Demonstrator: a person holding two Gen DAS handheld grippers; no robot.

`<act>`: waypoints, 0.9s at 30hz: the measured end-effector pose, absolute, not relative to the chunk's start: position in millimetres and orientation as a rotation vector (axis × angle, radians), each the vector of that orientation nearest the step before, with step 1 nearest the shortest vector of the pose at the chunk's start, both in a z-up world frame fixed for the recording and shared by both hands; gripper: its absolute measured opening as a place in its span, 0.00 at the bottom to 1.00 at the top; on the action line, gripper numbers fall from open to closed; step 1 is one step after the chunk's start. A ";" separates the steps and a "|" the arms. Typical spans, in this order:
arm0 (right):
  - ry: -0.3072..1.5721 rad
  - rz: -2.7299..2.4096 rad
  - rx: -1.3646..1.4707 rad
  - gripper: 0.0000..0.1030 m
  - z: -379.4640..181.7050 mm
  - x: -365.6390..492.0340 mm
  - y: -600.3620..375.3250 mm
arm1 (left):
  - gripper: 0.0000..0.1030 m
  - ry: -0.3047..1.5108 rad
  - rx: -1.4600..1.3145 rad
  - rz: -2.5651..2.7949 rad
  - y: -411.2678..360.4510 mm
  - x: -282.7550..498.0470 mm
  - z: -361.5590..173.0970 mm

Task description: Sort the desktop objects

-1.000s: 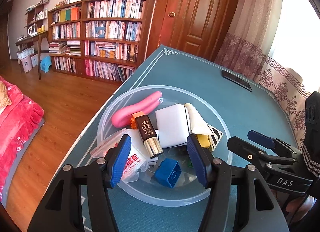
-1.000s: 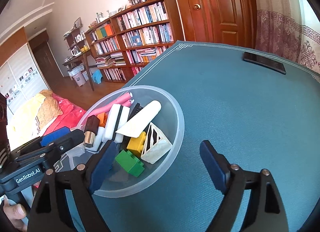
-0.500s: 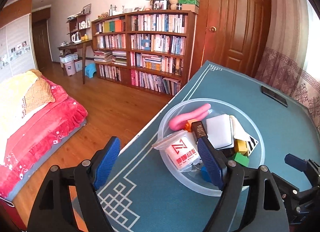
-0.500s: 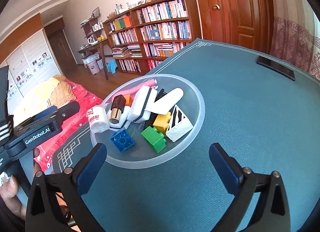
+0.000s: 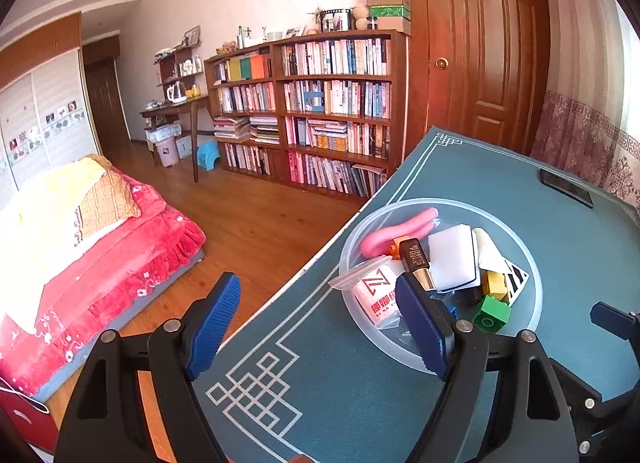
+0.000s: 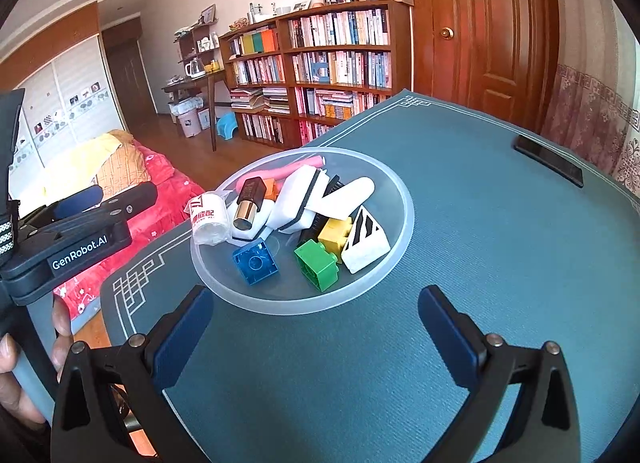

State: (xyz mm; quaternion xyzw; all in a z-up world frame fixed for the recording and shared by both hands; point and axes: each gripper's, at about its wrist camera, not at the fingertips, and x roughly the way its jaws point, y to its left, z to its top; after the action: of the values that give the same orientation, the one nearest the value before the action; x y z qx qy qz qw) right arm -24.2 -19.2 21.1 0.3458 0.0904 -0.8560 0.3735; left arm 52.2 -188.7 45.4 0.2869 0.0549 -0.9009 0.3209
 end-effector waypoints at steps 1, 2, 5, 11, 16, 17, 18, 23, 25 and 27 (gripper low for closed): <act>0.232 -2.191 0.886 1.00 21.2 -24.0 -19.8 | 0.80 0.116 0.751 -2.359 -186.4 52.5 46.3; 0.235 -2.191 0.884 1.00 21.6 -23.1 -20.3 | 0.80 0.096 0.754 -2.351 -183.9 52.0 46.8; 0.243 -2.188 0.885 1.00 22.3 -21.8 -22.4 | 0.81 0.077 0.781 -2.359 -179.0 48.7 46.8; 0.264 -2.215 0.877 1.00 24.1 -21.7 -22.7 | 0.81 0.067 0.835 -2.366 -174.6 42.7 42.4; 0.260 -2.219 0.890 1.00 24.0 -24.7 -23.6 | 0.81 0.119 0.879 -2.392 -177.2 40.3 39.4; 0.262 -2.220 0.892 1.00 23.7 -25.2 -24.0 | 0.81 0.128 0.889 -2.394 -177.5 39.1 38.5; 0.264 -2.221 0.895 1.00 23.2 -25.7 -24.4 | 0.81 0.133 0.894 -2.400 -177.5 38.3 38.0; 0.273 -2.227 0.910 1.00 20.9 -28.4 -25.3 | 0.81 0.119 0.914 -2.427 -174.0 34.2 36.4; 0.276 -2.233 0.912 1.00 20.8 -29.5 -25.2 | 0.81 0.115 0.922 -2.438 -172.3 32.2 35.8; 0.277 -2.239 0.913 1.00 21.0 -30.4 -24.7 | 0.81 0.110 0.925 -2.442 -171.3 30.4 35.3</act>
State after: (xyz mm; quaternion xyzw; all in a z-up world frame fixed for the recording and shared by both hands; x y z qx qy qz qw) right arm -30.4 -24.7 21.0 0.3519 0.1069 -0.8630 0.3465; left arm 30.4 -171.3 35.3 0.3417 0.0408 -0.9019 0.2611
